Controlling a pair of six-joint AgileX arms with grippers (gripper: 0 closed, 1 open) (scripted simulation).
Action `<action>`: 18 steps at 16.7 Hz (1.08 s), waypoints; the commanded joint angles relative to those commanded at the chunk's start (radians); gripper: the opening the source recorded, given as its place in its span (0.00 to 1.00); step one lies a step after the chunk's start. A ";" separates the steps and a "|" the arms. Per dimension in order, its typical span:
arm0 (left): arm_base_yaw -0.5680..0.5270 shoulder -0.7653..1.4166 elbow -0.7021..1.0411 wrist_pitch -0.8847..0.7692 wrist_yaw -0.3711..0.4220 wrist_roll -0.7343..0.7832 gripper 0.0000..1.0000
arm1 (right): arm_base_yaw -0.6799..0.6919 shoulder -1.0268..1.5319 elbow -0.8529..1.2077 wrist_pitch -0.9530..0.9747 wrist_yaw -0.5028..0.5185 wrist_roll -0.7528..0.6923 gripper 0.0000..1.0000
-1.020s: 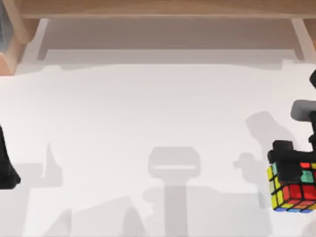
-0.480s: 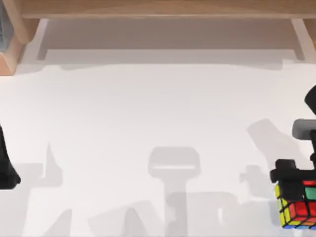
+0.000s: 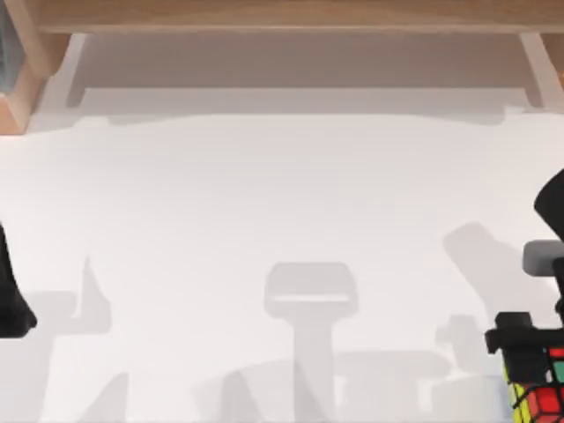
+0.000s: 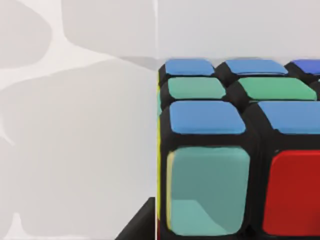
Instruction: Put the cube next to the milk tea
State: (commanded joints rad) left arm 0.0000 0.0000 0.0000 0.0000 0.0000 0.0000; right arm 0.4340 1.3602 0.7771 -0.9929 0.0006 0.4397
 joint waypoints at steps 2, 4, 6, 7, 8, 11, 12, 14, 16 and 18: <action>0.000 0.000 0.000 0.000 0.000 0.000 1.00 | 0.000 0.000 0.000 0.000 0.000 0.000 0.15; 0.000 0.000 0.000 0.000 0.000 0.000 1.00 | 0.000 0.000 0.000 0.000 0.000 0.000 0.30; 0.000 0.000 0.000 0.000 0.000 0.000 1.00 | 0.000 0.000 0.000 0.000 0.000 0.000 0.45; 0.000 0.000 0.000 0.000 0.000 0.000 1.00 | 0.000 0.000 0.000 0.000 0.000 0.000 0.53; 0.000 0.000 0.000 0.000 0.000 0.000 1.00 | 0.000 0.000 0.000 0.000 0.000 0.000 0.60; 0.000 0.000 0.000 0.000 0.000 0.000 1.00 | 0.000 0.000 0.000 0.000 0.000 0.000 0.83; 0.000 0.000 0.000 0.000 0.000 0.000 1.00 | 0.000 0.000 0.000 0.000 0.000 0.000 0.90; 0.000 0.000 0.000 0.000 0.000 0.000 1.00 | 0.000 0.000 0.000 0.000 0.000 0.000 1.00; 0.000 0.000 0.000 0.000 0.000 0.000 1.00 | 0.000 0.000 0.000 0.000 0.000 0.000 1.00; 0.000 0.000 0.000 0.000 0.000 0.000 1.00 | 0.000 0.000 0.000 0.000 0.000 0.000 1.00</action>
State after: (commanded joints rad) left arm 0.0000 0.0000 0.0000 0.0000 0.0000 0.0000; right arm 0.4340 1.3602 0.7771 -0.9929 0.0006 0.4397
